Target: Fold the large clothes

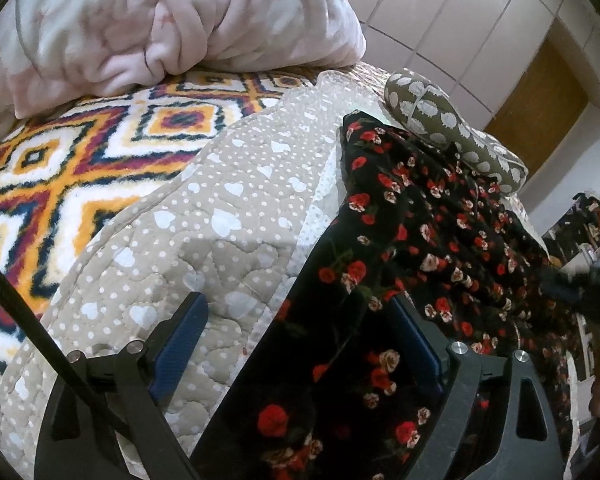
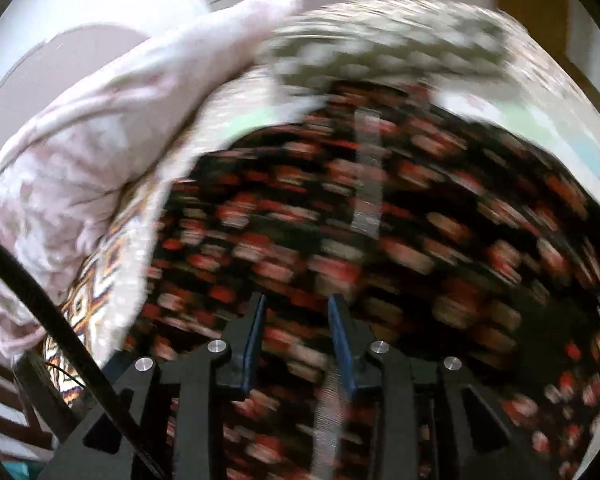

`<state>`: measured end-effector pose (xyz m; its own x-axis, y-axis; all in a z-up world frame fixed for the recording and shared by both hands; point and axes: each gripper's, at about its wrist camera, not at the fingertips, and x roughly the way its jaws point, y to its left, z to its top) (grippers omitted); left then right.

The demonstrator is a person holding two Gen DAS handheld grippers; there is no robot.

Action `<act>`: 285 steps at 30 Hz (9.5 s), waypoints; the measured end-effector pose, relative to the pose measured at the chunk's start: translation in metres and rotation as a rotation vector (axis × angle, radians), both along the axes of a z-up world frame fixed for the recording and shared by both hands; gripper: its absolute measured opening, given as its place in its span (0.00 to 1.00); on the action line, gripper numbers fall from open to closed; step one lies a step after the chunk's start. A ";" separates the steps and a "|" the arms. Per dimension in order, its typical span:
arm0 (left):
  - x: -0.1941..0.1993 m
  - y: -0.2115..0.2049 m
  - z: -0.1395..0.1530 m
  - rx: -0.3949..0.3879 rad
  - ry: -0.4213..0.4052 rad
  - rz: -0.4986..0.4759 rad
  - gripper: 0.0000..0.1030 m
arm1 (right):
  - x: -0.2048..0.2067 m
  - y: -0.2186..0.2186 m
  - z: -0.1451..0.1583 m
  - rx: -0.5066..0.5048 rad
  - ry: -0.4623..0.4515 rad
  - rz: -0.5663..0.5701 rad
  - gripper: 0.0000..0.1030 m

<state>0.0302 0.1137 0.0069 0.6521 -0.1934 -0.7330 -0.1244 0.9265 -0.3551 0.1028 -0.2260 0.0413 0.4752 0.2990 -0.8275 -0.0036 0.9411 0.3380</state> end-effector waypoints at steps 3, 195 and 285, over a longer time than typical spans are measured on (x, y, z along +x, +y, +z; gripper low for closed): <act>0.002 -0.005 0.000 0.033 0.014 -0.001 0.87 | -0.019 -0.069 -0.025 0.024 0.054 -0.158 0.30; -0.170 -0.067 0.019 0.418 0.085 -0.168 0.87 | -0.270 -0.064 -0.053 -0.362 -0.192 -0.194 0.81; -0.204 -0.012 0.066 0.499 0.041 -0.050 0.88 | -0.313 -0.111 -0.021 -0.339 -0.163 -0.336 0.84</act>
<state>-0.1734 0.1015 0.0733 0.6198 0.1569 -0.7689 -0.0800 0.9873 0.1370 -0.2101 -0.3371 0.0205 0.6305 -0.1653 -0.7584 0.2910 0.9561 0.0335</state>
